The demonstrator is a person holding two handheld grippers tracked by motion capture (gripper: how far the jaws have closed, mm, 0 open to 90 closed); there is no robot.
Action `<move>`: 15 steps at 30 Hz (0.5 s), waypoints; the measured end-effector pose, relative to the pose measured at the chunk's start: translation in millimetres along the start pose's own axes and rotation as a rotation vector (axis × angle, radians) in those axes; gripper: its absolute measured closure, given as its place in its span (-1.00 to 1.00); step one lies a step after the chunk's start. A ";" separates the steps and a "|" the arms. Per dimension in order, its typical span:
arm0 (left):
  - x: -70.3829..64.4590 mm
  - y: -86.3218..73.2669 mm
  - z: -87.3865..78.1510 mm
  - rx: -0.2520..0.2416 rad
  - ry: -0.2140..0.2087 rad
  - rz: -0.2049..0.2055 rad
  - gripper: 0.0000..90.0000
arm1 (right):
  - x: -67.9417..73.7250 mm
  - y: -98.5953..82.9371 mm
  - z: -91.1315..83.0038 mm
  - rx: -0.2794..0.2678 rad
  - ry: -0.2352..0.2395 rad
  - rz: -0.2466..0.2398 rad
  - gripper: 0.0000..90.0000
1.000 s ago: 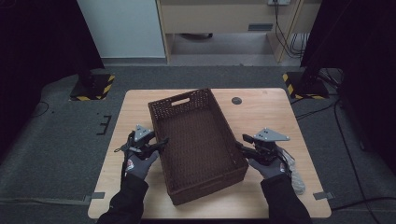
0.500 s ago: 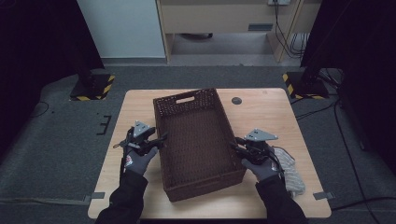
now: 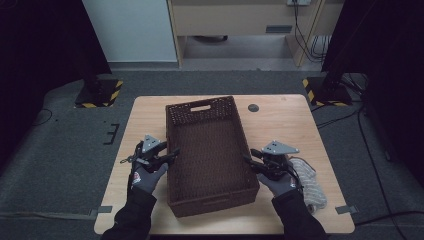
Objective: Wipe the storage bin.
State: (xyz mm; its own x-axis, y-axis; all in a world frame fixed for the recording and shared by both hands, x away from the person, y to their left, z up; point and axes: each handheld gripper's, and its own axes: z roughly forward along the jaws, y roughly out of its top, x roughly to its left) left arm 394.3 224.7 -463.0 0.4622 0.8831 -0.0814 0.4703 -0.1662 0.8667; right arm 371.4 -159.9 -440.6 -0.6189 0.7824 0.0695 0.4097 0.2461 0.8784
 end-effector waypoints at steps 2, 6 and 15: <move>0.7 1.9 3.3 0.005 -0.001 0.025 0.03 | -4.9 2.7 4.2 -0.006 -0.008 0.001 0.26; 2.1 6.2 14.7 -0.004 -0.033 0.030 0.06 | -10.6 1.6 15.3 0.011 -0.030 -0.002 0.23; 2.5 9.8 21.7 -0.011 -0.040 0.025 0.05 | -8.9 -3.7 16.1 0.036 -0.071 0.004 0.36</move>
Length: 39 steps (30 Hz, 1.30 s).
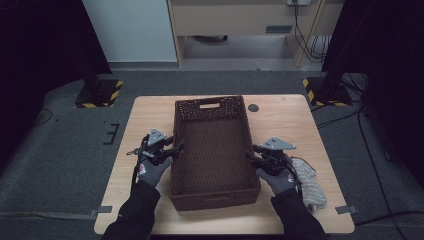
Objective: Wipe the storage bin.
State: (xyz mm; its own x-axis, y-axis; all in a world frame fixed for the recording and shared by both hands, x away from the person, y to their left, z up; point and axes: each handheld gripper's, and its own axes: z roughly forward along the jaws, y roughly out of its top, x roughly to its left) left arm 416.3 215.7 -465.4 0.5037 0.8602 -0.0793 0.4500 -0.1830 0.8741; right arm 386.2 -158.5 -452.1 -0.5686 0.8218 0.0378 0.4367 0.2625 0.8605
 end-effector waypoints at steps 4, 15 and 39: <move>1.5 -1.0 -5.6 -0.012 0.008 -0.014 -0.04 | 7.9 -2.1 -4.1 0.003 -0.015 0.006 0.35; 0.3 -6.8 -11.9 0.012 -0.015 -0.020 -0.01 | 6.4 5.3 -10.3 -0.031 -0.029 -0.010 0.14; 1.2 -4.3 -7.6 0.016 -0.020 -0.014 0.15 | 5.4 1.2 -4.0 -0.001 -0.007 0.050 0.26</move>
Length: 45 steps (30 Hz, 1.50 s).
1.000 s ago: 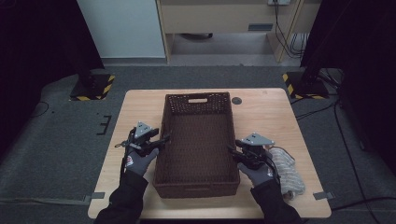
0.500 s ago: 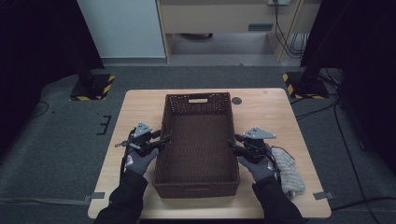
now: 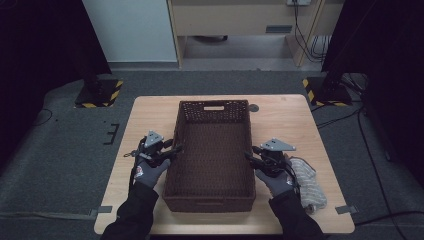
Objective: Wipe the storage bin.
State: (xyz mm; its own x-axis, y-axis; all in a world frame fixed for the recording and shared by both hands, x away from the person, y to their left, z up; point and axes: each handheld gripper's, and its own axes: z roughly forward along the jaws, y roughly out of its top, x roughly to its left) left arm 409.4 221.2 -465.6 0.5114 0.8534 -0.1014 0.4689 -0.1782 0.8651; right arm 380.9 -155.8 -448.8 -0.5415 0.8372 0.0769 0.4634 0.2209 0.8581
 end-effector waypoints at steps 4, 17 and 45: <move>-1.9 -0.2 -0.7 -0.008 0.009 0.033 0.18 | -5.6 5.9 -9.2 -0.057 0.015 0.017 0.07; -2.5 -1.0 -1.6 -0.010 0.017 0.057 0.04 | -53.7 -5.4 -40.3 -0.073 -0.084 0.063 -0.19; -3.3 -1.5 -3.0 0.007 0.067 0.020 -0.16 | -91.9 -77.4 -82.1 0.140 -0.239 0.085 -0.32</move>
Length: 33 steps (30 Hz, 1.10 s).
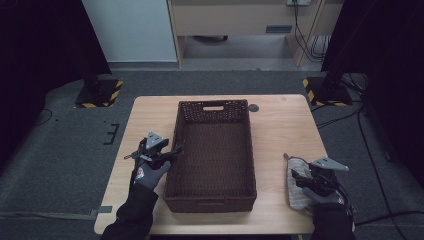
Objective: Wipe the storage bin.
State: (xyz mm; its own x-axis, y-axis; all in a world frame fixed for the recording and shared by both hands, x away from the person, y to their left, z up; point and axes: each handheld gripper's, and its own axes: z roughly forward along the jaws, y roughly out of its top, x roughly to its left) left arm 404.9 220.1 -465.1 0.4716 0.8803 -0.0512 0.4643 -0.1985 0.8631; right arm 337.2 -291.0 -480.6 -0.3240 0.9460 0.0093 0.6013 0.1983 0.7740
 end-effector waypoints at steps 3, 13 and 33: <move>-0.2 -0.1 -0.2 0.000 0.004 0.000 -0.17 | -0.5 -9.6 -2.4 0.035 0.008 -0.002 -0.25; 0.6 -1.3 0.2 -0.004 -0.008 -0.038 -0.15 | 5.4 -13.9 10.7 0.167 0.029 -0.035 0.36; -3.5 0.0 -1.8 0.011 -0.058 -0.049 0.32 | -3.0 27.0 6.3 -0.120 0.095 0.041 0.44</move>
State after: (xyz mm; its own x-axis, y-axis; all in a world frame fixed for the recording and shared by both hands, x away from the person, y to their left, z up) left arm 401.9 217.7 -464.0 0.4907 0.8627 -0.1227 0.4961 -0.1609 0.8532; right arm 359.1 -286.8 -463.7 -0.3720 0.9231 0.0977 0.5253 0.1226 0.8420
